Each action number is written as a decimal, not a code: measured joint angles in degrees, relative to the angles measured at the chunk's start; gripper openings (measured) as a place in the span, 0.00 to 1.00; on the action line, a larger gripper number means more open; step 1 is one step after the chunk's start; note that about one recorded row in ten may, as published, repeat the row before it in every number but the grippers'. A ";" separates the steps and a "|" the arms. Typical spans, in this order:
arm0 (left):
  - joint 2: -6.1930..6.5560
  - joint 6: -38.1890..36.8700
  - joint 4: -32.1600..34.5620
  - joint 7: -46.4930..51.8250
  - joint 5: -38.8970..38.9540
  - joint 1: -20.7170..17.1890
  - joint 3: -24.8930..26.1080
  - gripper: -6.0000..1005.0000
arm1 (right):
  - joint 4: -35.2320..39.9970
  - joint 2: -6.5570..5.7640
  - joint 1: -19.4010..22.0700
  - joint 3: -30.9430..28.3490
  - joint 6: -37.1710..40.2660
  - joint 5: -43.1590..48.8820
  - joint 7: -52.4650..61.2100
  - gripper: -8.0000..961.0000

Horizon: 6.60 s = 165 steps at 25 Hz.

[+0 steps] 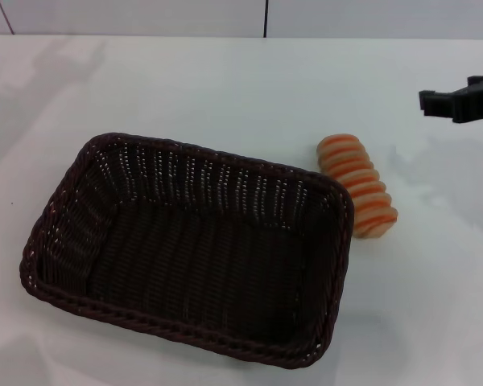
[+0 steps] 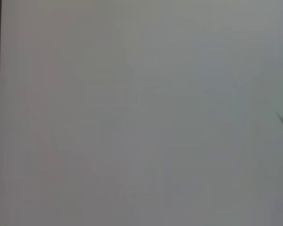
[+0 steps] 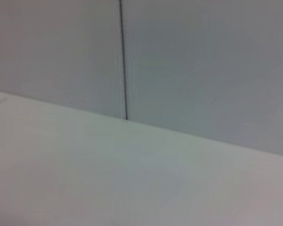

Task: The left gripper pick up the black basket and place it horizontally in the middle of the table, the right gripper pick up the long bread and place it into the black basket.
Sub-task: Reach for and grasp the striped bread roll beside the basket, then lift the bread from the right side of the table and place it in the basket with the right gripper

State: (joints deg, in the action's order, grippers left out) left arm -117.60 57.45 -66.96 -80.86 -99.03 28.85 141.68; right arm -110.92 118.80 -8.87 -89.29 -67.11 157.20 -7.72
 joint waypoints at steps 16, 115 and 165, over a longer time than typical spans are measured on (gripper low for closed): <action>0.01 -0.79 0.29 -0.09 0.24 -0.73 0.00 0.62 | 6.25 -0.06 -6.92 -1.59 -10.13 -3.75 -2.30 0.71; -0.11 -3.97 2.57 -3.87 2.22 -2.21 0.00 0.62 | 48.78 -0.15 -26.73 -15.59 -7.73 -14.12 -28.09 0.69; 0.29 -3.15 1.66 -3.87 4.38 -3.26 0.09 0.62 | 6.73 0.16 -23.50 -5.12 -18.22 -21.85 -15.97 0.30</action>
State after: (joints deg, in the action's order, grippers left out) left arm -117.31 54.30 -65.31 -84.73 -94.64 25.58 141.77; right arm -104.19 118.97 -32.37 -94.41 -85.33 135.35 -23.69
